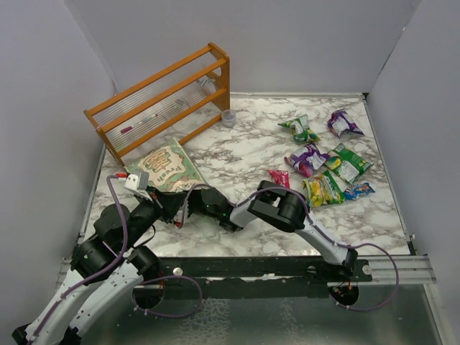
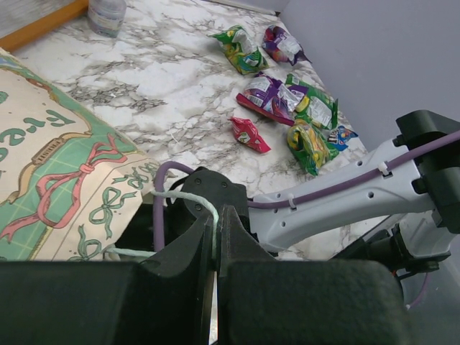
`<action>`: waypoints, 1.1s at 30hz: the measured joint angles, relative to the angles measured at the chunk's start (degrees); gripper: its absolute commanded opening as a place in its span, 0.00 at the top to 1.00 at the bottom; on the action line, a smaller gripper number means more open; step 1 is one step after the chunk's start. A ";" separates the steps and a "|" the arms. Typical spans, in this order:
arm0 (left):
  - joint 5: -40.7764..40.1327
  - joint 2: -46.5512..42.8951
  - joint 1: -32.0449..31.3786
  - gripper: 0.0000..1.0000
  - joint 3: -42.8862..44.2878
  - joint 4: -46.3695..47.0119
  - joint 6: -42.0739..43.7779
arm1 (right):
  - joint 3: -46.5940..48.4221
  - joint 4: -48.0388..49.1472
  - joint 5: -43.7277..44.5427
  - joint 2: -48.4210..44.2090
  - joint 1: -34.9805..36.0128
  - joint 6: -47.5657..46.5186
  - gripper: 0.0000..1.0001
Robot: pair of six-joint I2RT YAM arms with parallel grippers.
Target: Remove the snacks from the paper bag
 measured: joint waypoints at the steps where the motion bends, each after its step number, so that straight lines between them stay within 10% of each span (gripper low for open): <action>1: 0.00 0.00 0.00 0.97 0.00 0.00 0.00 | -1.29 0.57 0.00 -0.61 0.02 0.26 0.99; 33: -0.02 0.55 0.02 0.97 0.00 0.07 0.00 | -45.05 -6.16 7.19 -49.51 12.35 28.74 0.99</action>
